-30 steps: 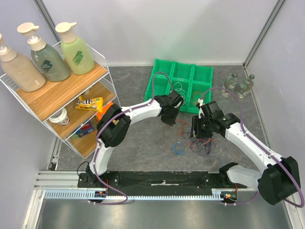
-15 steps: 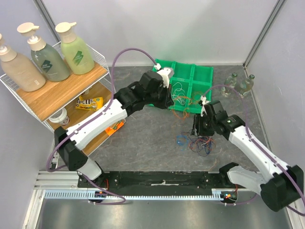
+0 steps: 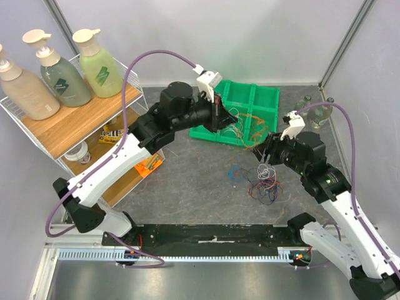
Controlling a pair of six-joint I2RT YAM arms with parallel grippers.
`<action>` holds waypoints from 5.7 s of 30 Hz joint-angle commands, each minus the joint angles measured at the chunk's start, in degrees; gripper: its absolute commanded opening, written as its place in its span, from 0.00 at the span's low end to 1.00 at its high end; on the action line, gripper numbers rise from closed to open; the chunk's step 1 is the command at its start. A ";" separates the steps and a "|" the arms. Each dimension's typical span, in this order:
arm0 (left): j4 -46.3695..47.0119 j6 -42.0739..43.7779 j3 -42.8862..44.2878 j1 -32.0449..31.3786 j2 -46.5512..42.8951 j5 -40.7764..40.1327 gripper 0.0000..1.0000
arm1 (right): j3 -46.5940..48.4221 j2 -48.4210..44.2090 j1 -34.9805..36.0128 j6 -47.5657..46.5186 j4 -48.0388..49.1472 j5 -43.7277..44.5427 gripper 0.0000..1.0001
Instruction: Untangle the cables
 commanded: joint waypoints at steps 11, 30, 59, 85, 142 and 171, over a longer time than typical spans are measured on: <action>10.12 0.33 6.99 0.15 -4.40 13.66 0.02 | 2.12 4.53 0.16 -2.71 26.55 -10.25 0.67; -0.25 0.23 8.49 1.03 -3.61 2.06 0.02 | 25.55 4.86 -0.10 -8.08 -3.82 11.98 0.75; -7.98 8.76 3.12 1.47 -1.15 6.63 0.02 | 41.95 24.58 -0.10 -3.23 -16.59 -20.82 0.61; -12.29 14.21 6.20 1.47 0.79 9.18 0.02 | 31.14 21.94 -0.10 -4.38 -17.39 -19.58 0.55; -19.76 11.14 6.38 2.52 -2.29 -5.94 0.66 | 45.56 51.12 -18.82 -9.39 -9.65 10.55 0.00; -20.82 10.52 10.86 2.79 0.61 -4.96 0.66 | 33.34 56.48 -12.50 -1.05 4.40 8.81 0.00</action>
